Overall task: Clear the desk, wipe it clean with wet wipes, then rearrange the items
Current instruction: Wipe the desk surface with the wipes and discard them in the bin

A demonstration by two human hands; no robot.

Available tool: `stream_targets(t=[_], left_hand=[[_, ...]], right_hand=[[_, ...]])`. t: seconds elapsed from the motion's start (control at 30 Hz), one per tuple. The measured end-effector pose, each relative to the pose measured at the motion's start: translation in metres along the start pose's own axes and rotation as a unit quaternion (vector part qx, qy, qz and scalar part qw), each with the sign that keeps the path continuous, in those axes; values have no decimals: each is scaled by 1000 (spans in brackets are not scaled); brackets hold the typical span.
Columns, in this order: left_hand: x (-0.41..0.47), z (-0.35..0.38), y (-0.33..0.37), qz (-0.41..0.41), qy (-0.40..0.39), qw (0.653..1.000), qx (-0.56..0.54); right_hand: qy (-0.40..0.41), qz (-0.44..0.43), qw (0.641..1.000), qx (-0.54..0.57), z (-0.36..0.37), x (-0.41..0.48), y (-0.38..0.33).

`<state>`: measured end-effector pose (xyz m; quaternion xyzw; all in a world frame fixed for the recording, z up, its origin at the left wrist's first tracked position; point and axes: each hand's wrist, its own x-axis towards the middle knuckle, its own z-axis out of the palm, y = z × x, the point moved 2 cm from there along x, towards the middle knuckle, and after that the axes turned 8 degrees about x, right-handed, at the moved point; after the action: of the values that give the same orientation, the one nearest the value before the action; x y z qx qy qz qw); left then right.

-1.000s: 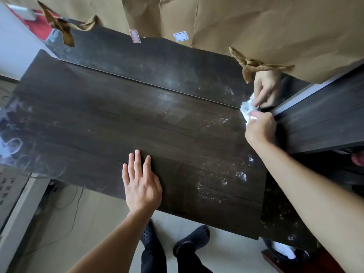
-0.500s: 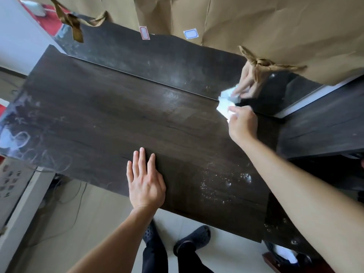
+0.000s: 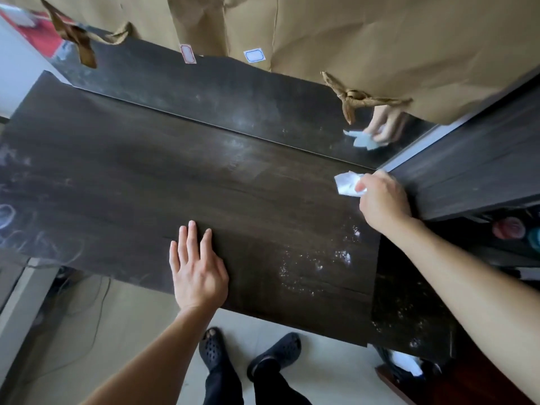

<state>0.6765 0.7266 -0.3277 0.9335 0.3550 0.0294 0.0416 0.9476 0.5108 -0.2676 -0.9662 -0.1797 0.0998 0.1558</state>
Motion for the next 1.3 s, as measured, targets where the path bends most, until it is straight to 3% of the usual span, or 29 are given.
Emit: stream_targets(t=[0.1, 0.23, 0.4, 0.47, 0.57, 0.7, 0.8, 0.87, 0.93, 1.0, 1.07, 1.17, 1.2, 1.3], left_hand=[[0, 3, -1, 0, 8, 1000, -1], [0, 6, -2, 1, 16, 1000, -1], [0, 2, 0, -5, 8, 1000, -7], [0, 0, 1, -6, 4, 1000, -8], [0, -2, 3, -5, 6, 1000, -10], [-1, -2, 3, -6, 13, 1000, -14], [-1, 0, 1, 0, 17, 1000, -11], [-2, -1, 0, -1, 16, 1000, -12], [-2, -3, 1, -3, 17, 1000, -14], [-2, -5, 2, -5, 14, 1000, -20], [-2, -5, 2, -7, 12, 1000, -23], [-2, -4, 3, -3, 14, 1000, -21], [-2, -3, 2, -1, 14, 1000, -20], [-2, 0, 1, 0, 11, 1000, -18]], right_hand=[[-38, 2, 995, -96, 11, 0, 6], [-39, -9, 998, -40, 27, -71, 9], [-235, -31, 971, 42, 27, -159, 5], [-174, -19, 982, 64, 12, -132, 2], [5, -23, 998, 58, 3, -62, -5], [21, 54, 997, 44, 30, -17, -4], [19, -14, 997, 80, 47, -62, -1], [-34, -78, 990, 115, 49, -113, 2], [-139, -106, 975, 140, 45, -153, 6], [-251, -59, 950, 174, 36, -172, 13], [-288, 55, 918, 269, 24, -164, 22], [-207, 188, 880, 383, 17, -132, 39], [-156, 201, 888, 382, 15, -122, 43], [23, 130, 975, 176, 15, -110, 42]])
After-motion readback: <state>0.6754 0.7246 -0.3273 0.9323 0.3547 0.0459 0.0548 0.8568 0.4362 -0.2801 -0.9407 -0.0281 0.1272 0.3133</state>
